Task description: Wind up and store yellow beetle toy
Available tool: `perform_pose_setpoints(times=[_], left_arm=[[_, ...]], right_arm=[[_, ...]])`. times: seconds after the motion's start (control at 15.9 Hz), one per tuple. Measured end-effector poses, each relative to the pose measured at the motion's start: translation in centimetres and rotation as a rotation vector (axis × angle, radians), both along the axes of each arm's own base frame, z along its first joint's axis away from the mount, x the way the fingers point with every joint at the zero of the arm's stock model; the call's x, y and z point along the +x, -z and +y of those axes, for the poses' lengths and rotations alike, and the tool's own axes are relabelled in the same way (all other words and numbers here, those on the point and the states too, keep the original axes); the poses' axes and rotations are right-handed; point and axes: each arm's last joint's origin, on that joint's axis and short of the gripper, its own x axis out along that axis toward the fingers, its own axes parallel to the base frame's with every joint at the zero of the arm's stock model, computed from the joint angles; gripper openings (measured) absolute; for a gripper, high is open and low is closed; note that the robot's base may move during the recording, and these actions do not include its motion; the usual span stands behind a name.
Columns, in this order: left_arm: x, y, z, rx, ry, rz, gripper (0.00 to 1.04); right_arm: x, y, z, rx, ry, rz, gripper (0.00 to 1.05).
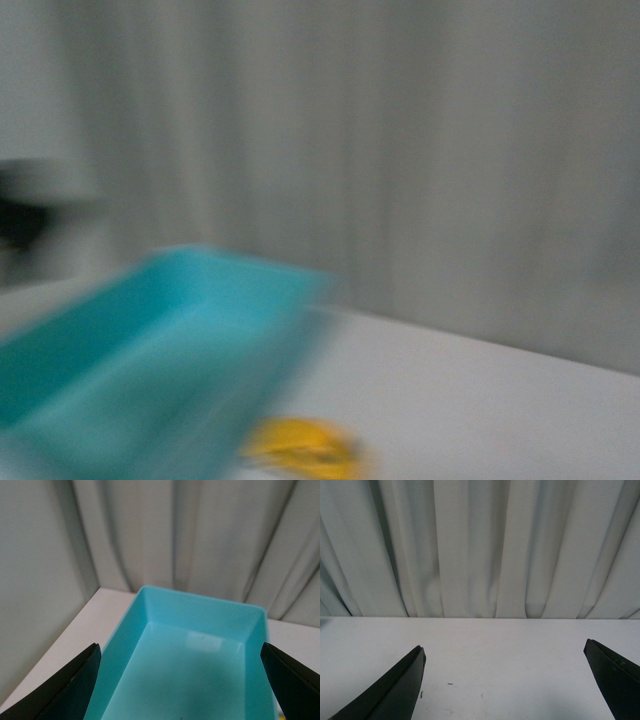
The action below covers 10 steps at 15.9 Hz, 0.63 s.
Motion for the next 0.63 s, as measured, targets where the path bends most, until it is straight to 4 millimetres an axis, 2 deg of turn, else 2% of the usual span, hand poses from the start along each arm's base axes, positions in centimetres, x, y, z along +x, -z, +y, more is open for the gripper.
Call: perform_pose_setpoints(times=[0.06,0.32,0.38,0.5,0.63], left_arm=[[3.4,-1.5,-0.1,0.071,0.127,0.026,0.98],[10.1,-2.8,-1.3,0.253,0.454,0.17,0.98],[11.6,-3.1,-1.8,0.318,0.529,0.213,0.98],[14.3,-3.2,-3.8,0.47,0.779,0.329,0.98],[16.2,-2.5,-6.0,0.686,0.96,0.508,0.98]], right_arm=[[0.0,0.0,0.0,0.0,-0.001,0.0,0.98],[0.0,0.0,0.0,0.0,-0.001,0.0,0.98],[0.0,0.0,0.0,0.0,0.0,0.0,0.98],[0.0,0.0,0.0,0.0,0.0,0.0,0.98],[0.0,0.0,0.0,0.0,0.0,0.001,0.98]])
